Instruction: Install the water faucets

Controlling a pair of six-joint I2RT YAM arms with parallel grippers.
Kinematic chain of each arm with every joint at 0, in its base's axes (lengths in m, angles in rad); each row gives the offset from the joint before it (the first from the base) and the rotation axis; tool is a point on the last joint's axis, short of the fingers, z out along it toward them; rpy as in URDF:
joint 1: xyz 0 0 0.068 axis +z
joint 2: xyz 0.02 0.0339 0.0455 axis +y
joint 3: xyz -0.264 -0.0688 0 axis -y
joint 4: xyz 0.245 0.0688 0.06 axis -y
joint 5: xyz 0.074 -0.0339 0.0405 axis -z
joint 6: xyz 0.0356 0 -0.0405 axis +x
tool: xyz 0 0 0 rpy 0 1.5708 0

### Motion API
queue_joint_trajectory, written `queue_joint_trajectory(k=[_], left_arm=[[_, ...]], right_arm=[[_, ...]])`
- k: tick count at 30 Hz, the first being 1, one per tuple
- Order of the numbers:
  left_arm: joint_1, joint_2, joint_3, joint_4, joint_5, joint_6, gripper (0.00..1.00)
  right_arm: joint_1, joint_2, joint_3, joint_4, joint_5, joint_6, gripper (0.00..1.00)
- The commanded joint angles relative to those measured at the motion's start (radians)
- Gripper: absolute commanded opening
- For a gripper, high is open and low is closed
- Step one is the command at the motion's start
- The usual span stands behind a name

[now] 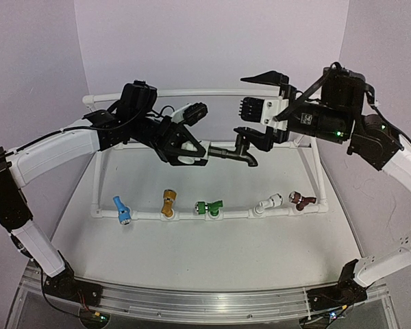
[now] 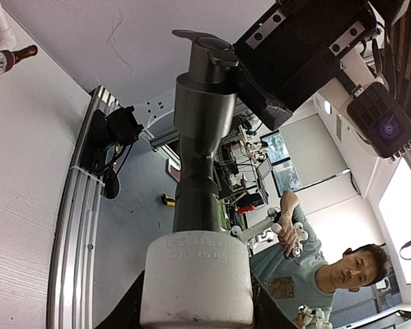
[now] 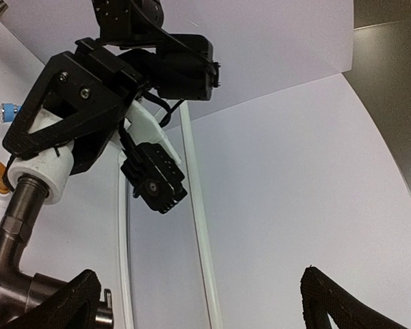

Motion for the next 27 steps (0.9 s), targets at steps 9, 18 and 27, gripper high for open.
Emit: queue_joint_trajectory(k=[9,18,27], left_arm=[[-0.001,-0.073,0.034,0.227,0.137,-0.083,0.0],[-0.002,-0.091,0.018,0.215,0.1,-0.071,0.0],[-0.002,-0.096,0.016,0.239,0.107,-0.087,0.0]], right_arm=[[-0.002,-0.013,-0.075,-0.024,-0.075,-0.017,0.98],[-0.005,-0.011,-0.016,-0.035,0.002,0.028,0.98],[-0.011,-0.03,-0.072,-0.063,0.062,-0.025,0.98]])
